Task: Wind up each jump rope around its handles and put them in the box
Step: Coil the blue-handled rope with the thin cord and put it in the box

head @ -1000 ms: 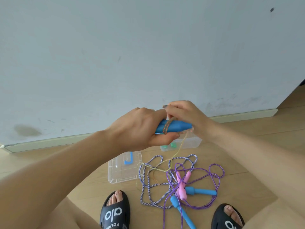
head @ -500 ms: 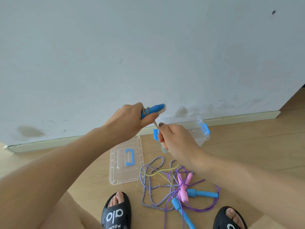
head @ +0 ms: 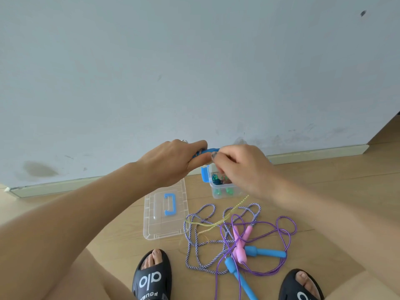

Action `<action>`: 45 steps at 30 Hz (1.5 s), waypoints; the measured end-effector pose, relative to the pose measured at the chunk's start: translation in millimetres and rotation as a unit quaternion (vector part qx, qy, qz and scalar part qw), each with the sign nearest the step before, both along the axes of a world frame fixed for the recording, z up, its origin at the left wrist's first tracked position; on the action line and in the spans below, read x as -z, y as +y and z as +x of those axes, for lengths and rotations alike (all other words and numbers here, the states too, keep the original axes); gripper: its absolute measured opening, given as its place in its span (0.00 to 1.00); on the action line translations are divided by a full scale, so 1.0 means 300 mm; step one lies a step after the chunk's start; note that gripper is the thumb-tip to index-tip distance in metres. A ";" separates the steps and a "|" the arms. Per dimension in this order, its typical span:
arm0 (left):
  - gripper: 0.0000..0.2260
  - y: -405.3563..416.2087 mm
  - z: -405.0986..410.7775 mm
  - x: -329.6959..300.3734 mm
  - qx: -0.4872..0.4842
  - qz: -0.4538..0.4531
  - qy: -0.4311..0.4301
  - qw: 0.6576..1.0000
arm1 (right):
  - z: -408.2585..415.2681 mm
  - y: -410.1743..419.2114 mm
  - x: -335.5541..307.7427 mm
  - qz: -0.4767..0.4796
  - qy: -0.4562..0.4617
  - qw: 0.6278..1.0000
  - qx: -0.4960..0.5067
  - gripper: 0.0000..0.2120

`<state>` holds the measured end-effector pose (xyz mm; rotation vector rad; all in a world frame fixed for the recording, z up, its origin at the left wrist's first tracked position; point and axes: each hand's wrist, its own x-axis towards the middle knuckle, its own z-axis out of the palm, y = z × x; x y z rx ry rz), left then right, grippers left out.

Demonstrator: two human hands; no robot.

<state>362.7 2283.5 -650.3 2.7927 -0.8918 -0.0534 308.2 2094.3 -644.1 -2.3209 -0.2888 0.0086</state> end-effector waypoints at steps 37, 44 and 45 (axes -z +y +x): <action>0.11 -0.091 -0.092 -0.033 -0.062 -0.158 0.016 0.985 | 0.049 0.035 0.086 0.279 0.246 0.924 0.091 0.18; 0.08 -0.057 -0.019 -0.002 -0.158 -0.079 0.013 0.984 | -0.025 0.070 0.152 0.111 0.194 0.970 0.098 0.18; 0.07 -0.049 -0.015 0.005 -0.157 -0.038 0.000 0.987 | -0.035 0.076 0.149 0.085 0.167 0.978 0.090 0.19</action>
